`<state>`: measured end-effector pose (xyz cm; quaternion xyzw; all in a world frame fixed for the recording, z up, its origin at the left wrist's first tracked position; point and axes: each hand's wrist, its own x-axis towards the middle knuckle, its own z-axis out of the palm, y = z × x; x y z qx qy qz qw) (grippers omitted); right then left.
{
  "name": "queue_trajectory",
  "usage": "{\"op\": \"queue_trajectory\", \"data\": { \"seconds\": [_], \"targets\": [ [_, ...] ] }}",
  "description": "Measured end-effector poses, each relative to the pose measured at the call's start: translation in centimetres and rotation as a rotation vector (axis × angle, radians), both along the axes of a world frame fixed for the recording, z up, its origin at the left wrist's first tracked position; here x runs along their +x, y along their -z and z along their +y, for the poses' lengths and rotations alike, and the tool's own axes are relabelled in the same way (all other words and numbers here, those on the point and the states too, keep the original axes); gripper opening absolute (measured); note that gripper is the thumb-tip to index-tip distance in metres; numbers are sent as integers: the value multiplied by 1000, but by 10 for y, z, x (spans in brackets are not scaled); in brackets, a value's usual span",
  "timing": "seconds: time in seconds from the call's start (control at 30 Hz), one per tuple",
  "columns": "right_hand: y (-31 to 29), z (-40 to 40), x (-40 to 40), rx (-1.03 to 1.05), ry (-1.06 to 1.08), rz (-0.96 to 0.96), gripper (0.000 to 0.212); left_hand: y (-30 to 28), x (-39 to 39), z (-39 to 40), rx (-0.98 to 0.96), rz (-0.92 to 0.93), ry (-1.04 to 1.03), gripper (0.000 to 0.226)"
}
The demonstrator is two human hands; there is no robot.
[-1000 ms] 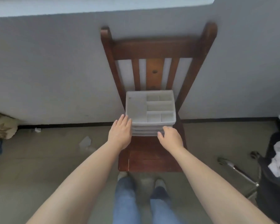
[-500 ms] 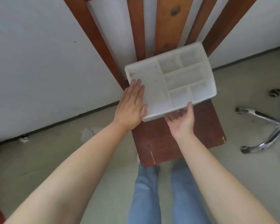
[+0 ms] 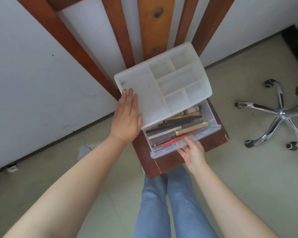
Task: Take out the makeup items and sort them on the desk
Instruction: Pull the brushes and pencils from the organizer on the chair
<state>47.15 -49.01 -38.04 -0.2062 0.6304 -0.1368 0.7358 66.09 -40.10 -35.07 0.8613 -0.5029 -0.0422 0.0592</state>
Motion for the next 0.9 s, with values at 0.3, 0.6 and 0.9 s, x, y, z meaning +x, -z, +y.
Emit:
{"op": "queue_trajectory", "data": {
  "seconds": [0.3, 0.6, 0.9],
  "targets": [
    [-24, -7, -6, 65, -219, 106, 33, 1, -43, 23, -15, 82, -17, 53],
    [-51, -57, 11, -1210, -1684, 485, 46, -28, -92, 14, -83, 768, -807, 78],
    [-38, -85, 53, -1316, -2408, 641, 73, -9, -87, -10, 51, 782, -930, 88]
  ]
}}
